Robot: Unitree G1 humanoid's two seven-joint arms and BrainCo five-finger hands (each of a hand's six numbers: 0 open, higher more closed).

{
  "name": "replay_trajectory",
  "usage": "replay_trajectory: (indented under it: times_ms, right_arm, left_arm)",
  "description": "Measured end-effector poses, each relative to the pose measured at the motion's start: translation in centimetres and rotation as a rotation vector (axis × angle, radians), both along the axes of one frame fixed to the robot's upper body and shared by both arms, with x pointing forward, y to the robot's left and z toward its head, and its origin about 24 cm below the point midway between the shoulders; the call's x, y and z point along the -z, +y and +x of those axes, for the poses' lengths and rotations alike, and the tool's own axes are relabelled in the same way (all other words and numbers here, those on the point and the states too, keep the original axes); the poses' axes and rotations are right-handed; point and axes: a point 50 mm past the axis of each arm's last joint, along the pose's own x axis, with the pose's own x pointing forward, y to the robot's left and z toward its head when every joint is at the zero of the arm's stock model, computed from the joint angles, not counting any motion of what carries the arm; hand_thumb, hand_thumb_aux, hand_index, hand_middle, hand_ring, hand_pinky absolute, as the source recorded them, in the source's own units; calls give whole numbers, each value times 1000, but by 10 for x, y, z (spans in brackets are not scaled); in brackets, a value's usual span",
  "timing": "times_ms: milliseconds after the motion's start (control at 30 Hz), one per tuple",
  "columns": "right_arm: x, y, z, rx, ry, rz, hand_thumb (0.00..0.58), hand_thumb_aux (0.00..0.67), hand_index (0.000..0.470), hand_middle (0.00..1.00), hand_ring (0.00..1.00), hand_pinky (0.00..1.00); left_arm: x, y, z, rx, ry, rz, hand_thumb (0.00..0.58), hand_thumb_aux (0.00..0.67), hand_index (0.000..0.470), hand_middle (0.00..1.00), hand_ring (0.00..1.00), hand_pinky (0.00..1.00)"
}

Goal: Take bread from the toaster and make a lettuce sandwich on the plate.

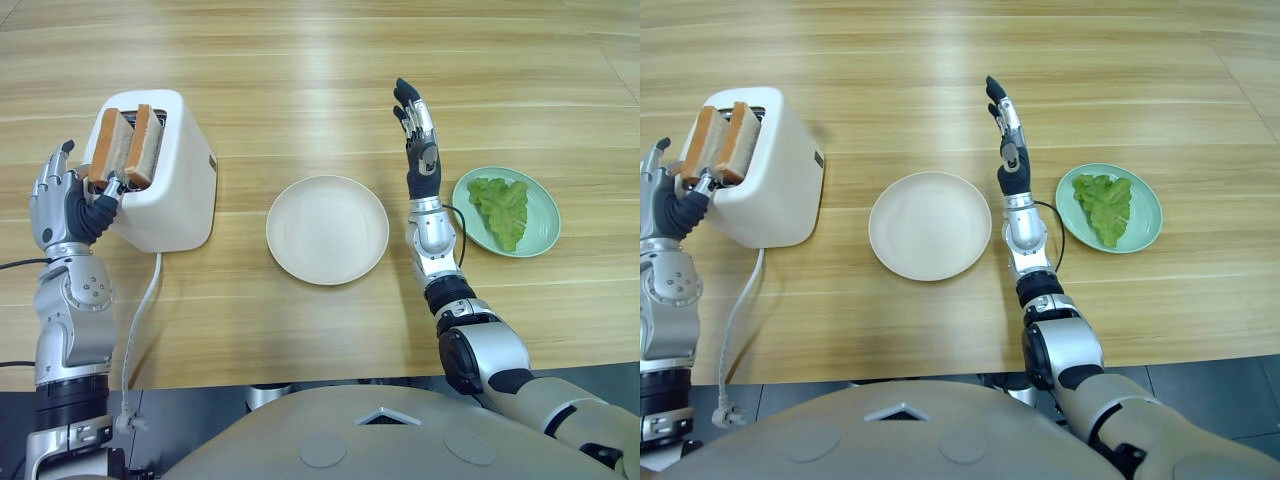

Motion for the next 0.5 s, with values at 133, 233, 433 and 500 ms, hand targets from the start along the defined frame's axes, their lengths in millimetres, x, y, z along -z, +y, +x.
replay_trajectory:
  times_ms: [133, 233, 433, 500]
  right_arm:
    - [0, 0, 0, 1, 0, -1, 0, 0, 0, 0, 0, 0]
    - [0, 0, 0, 1, 0, -2, 0, 0, 0, 0, 0, 0]
    - [0, -1, 0, 1, 1, -5, 0, 0, 0, 0, 0, 0]
    - [0, 0, 0, 1, 1, -5, 0, 0, 0, 0, 0, 0]
  left_arm:
    - [1, 0, 0, 2, -1, -2, 580, 670, 460, 0, 0, 0]
    - [0, 0, 1, 3, -5, -3, 580, 670, 460, 0, 0, 0]
    - [0, -3, 4, 5, -38, -18, 0, 0, 0, 0, 0, 0]
    - [1, -4, 4, 7, -36, -18, 550, 518, 355, 0, 0, 0]
